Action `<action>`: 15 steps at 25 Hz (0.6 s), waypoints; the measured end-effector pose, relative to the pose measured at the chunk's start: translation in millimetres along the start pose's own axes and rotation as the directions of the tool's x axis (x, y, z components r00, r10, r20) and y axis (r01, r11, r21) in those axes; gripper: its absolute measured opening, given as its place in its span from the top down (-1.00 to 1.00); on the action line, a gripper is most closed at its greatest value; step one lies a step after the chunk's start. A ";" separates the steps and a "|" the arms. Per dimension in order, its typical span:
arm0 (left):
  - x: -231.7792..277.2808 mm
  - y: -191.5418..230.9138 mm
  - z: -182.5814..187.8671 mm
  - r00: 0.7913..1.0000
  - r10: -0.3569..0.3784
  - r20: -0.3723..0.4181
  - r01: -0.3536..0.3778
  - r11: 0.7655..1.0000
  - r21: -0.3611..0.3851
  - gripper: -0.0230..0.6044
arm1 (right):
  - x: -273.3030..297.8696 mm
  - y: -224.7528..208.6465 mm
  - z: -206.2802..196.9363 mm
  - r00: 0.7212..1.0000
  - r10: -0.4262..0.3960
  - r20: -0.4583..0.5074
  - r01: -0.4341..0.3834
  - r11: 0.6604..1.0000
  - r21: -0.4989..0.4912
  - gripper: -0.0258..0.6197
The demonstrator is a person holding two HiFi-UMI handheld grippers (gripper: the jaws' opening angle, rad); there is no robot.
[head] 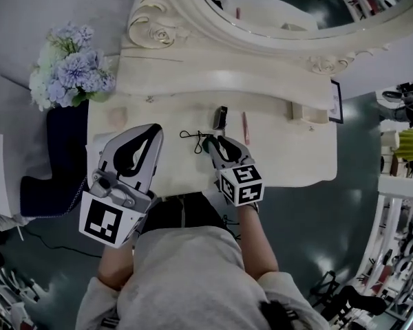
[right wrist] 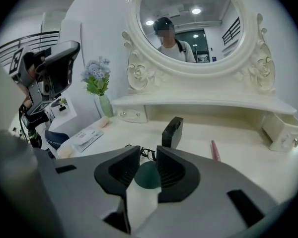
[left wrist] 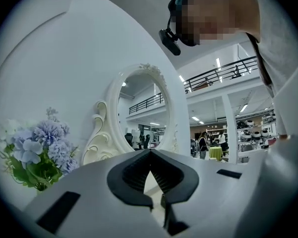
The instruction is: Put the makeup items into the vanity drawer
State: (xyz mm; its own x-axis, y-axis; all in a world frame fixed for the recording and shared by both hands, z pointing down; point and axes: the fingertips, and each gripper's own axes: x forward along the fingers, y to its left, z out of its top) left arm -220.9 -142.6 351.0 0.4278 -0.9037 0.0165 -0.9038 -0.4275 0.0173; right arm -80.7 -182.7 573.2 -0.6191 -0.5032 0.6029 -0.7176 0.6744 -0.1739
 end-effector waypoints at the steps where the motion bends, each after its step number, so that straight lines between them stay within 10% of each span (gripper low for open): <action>1: -0.2 1.8 -0.7 1.000 0.010 -0.003 -0.010 1.000 0.000 0.88 | 3.7 -1.3 -1.9 1.000 0.007 -0.012 -0.007 1.000 -0.006 0.62; 15: 0.7 17.2 -10.9 0.995 0.092 -0.033 -0.093 0.996 -0.007 0.88 | 34.5 -2.6 -13.8 0.993 0.052 -0.104 -0.064 0.992 -0.108 0.65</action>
State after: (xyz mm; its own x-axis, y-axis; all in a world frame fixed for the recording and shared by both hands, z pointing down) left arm -236.1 -150.3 362.2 0.3425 -0.9381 0.0509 -0.9395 -0.3418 0.0229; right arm -95.7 -194.3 605.2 -0.6193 -0.4082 0.6707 -0.6380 0.7595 -0.1268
